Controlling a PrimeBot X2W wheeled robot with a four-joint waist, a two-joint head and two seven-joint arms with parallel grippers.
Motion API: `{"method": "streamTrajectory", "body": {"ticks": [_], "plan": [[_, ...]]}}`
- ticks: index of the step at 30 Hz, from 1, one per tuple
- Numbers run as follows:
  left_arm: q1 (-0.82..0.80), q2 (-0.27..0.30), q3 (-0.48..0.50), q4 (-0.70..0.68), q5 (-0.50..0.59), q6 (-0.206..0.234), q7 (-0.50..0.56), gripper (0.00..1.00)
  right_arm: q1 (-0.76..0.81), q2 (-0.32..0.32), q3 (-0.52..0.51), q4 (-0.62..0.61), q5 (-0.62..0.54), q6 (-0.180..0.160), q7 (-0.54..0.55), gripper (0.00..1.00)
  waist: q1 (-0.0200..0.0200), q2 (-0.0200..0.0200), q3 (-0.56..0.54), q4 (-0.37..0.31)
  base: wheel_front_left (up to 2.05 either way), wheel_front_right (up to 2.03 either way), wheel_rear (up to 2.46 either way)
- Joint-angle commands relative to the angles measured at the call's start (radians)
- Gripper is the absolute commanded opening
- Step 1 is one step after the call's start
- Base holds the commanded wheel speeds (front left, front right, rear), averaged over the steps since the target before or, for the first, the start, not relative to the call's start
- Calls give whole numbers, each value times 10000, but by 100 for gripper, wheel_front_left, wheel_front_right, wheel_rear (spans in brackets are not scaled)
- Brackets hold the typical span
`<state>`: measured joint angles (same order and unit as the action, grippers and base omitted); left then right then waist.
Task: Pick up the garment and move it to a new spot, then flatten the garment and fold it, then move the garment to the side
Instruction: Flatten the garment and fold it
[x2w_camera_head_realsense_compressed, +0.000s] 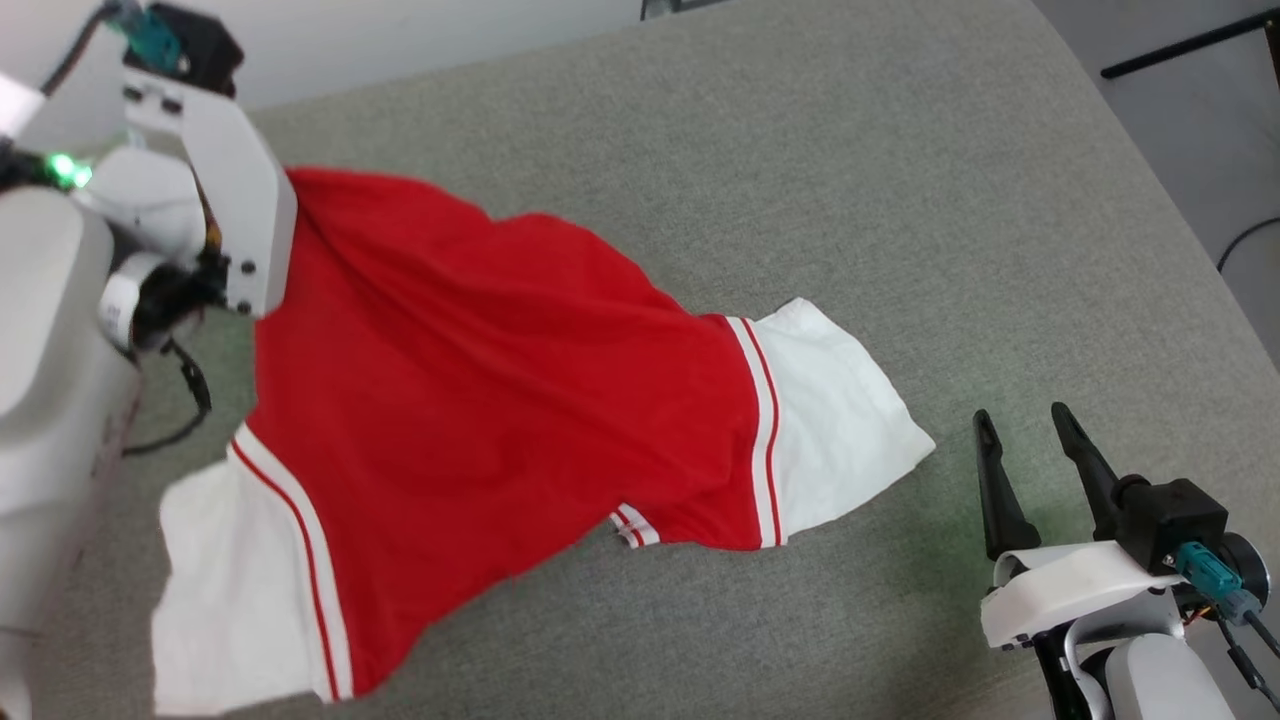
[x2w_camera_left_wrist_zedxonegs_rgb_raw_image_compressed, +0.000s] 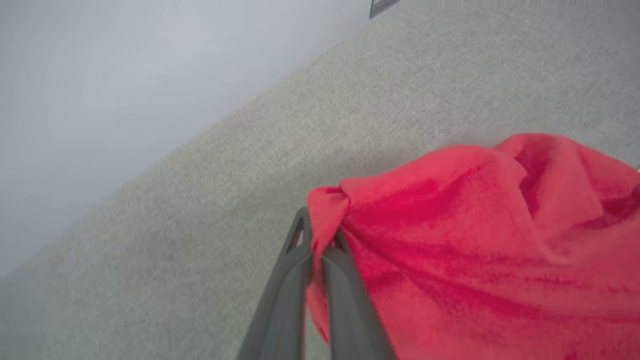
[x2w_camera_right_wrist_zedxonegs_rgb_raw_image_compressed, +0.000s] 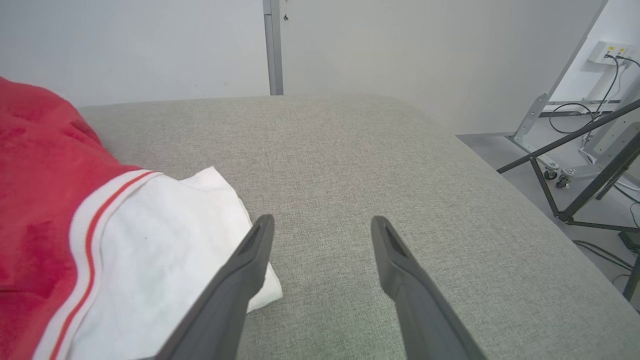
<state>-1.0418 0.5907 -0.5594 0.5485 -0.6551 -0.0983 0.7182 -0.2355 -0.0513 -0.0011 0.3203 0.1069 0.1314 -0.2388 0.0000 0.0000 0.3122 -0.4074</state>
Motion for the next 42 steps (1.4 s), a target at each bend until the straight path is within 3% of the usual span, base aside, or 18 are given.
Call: {"method": "streamTrajectory", "body": {"ticks": [1, 3, 7, 8, 9, 19, 29, 34, 42], "plan": [[-157, -24, -80, 161, 131, -83, -119, 0, -88, 18, 26, -10, 48, -14, -52, 100, 0, 0, 149, -83, 0, 0, 0], [-331, -193, -202, 561, 153, -153, -287, 0, -148, 16, 49, 1, 71, -14, -75, 100, 0, 0, 235, -94, 0, 0, 0], [-425, -540, -309, 1295, -48, -207, -394, 35, -228, 16, 136, 50, 106, -14, -86, 100, 0, 0, 306, 10, 0, 0, 0], [-437, -590, -313, 1451, -119, -224, -440, 47, -253, 18, 172, 58, 100, -14, -83, 100, 0, 0, 293, 57, 0, 0, 0], [-475, -651, -284, 1589, -175, -225, -540, 100, -266, 18, 187, 74, 77, -14, -80, 100, 0, 0, 262, 119, 0, 0, 0], [-78, -1102, -256, 1648, -639, -305, -1722, 100, -175, 10, -126, -172, -595, -14, 173, 100, 0, 0, -730, 1248, 0, 0, 0], [1496, -1096, 33, -39, -1095, -323, -3718, 100, 249, -8, -281, -818, -1119, -14, 600, 100, 0, 0, -1929, 2699, 0, 0, 0], [2372, -893, 53, -910, -961, -310, -4686, 100, 419, -92, -182, -994, -1171, -14, 679, 100, 0, 0, -2356, 3101, 0, 0, 0], [4587, -542, 505, -2266, -1032, 403, -6440, 100, 886, -175, -65, -1208, -1186, -14, 603, 100, 0, 0, -3122, 3705, 0, 0, 0]]}}
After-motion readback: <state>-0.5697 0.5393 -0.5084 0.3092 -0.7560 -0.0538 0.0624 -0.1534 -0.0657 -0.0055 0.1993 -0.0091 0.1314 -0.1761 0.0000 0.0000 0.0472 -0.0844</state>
